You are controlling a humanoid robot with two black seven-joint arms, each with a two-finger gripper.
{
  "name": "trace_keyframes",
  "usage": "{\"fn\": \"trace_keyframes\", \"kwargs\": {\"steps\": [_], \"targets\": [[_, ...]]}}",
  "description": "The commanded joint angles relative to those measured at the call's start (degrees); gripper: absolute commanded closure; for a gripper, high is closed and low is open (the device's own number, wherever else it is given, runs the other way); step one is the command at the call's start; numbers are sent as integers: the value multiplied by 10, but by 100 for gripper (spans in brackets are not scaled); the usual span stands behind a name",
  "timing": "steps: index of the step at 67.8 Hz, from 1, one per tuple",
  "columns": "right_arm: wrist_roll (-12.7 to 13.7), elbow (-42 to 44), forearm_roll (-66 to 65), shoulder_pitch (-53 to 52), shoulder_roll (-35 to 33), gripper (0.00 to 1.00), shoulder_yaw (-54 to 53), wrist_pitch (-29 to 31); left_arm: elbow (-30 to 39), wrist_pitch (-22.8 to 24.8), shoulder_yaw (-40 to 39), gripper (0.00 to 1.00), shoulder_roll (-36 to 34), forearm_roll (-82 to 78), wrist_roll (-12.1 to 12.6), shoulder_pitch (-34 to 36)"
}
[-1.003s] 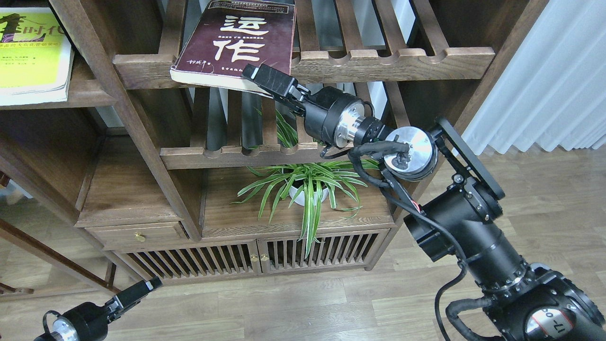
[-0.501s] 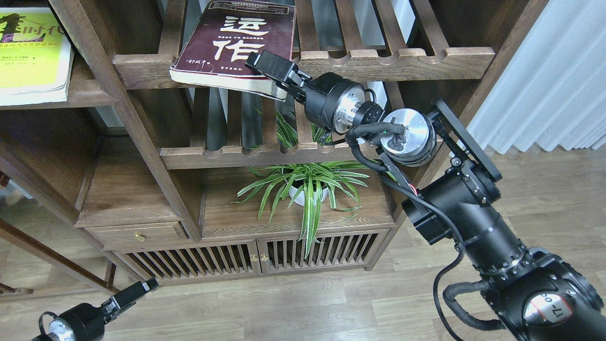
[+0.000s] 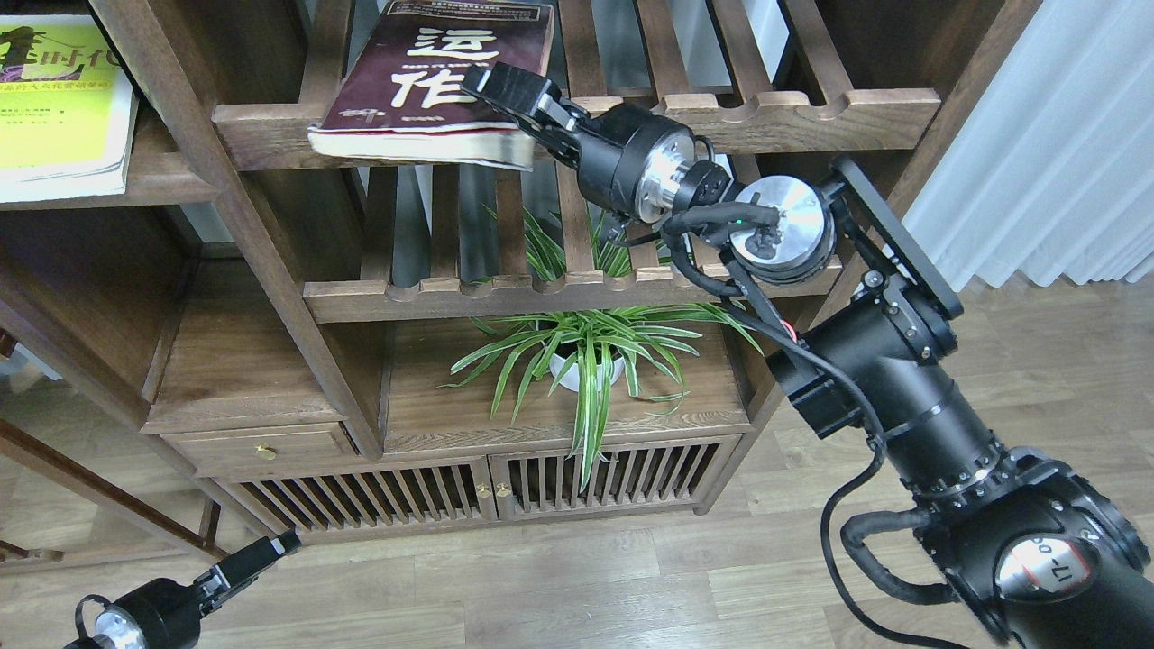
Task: Organize books on shelf
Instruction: 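Grasp the maroon book's lower edge with the right gripper and pull it out, then lower the maroon book and grasp it with the left gripper too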
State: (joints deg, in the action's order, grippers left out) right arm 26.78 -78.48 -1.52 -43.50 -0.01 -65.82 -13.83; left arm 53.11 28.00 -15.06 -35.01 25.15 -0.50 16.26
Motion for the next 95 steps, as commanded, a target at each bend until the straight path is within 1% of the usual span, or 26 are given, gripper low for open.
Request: {"fn": "trace_keyframes", "kwargs": {"steps": [1,6,11,20,24,35,36,37,42,48,55,57,63,65,68,69,73,83,84,88,91,95], "targets": [[12,-4,4,10,0,97,-8,9,-2,0,-4,0,-1,1,0,-1],[12,-9,6,15,0,97,-12,13,-2,0,-5,0,-1,1,0,-1],[12,-14,9,26,0,97,-13,33,-2,0,-6,0,-1,1,0,-1],[12,-30,28,68,0,97,-33,100,-2,0,-7,0,-1,1,1,-1],[12,-39,35,86,0,97,-38,120,-2,0,-7,0,-1,1,1,-1],[12,-64,75,167,0,97,-48,206,0,0,-16,0,-1,4,-5,-1],[12,-68,78,180,0,97,-48,219,4,0,-23,0,-1,5,-6,-1],[12,-75,88,209,0,97,-48,246,10,0,-42,0,0,6,-8,-1],[12,-83,105,243,0,98,-42,280,21,0,-67,0,0,8,-8,-1],[12,-84,122,286,0,98,-35,325,50,0,-89,0,0,8,-8,-1],[12,-83,131,328,0,98,-18,366,109,0,-102,0,-4,8,-9,-3],[12,-82,134,340,0,98,-10,377,143,0,-106,0,-7,9,-10,-4],[12,-80,134,355,0,98,4,389,212,0,-122,0,-15,9,-13,-4],[12,-78,134,359,0,98,10,390,247,0,-131,0,-21,11,-15,-4],[12,-77,134,360,0,98,11,390,270,0,-138,0,-23,14,-18,-4],[12,-77,133,361,0,98,12,390,290,0,-143,0,-24,17,-20,-4],[12,-77,133,361,0,98,11,390,317,0,-153,0,-25,24,-21,-4],[12,-77,132,362,0,98,12,390,341,0,-190,0,-24,32,-22,-3],[12,-77,132,363,0,98,13,390,345,0,-213,0,-23,32,-23,-3],[12,-74,132,363,0,98,13,390,349,0,-233,0,-20,33,-25,-3],[12,-73,131,363,0,98,13,390,352,0,-250,0,-19,34,-30,-3],[12,-70,131,363,0,98,14,389,359,0,-278,0,-19,39,-47,-3]]}}
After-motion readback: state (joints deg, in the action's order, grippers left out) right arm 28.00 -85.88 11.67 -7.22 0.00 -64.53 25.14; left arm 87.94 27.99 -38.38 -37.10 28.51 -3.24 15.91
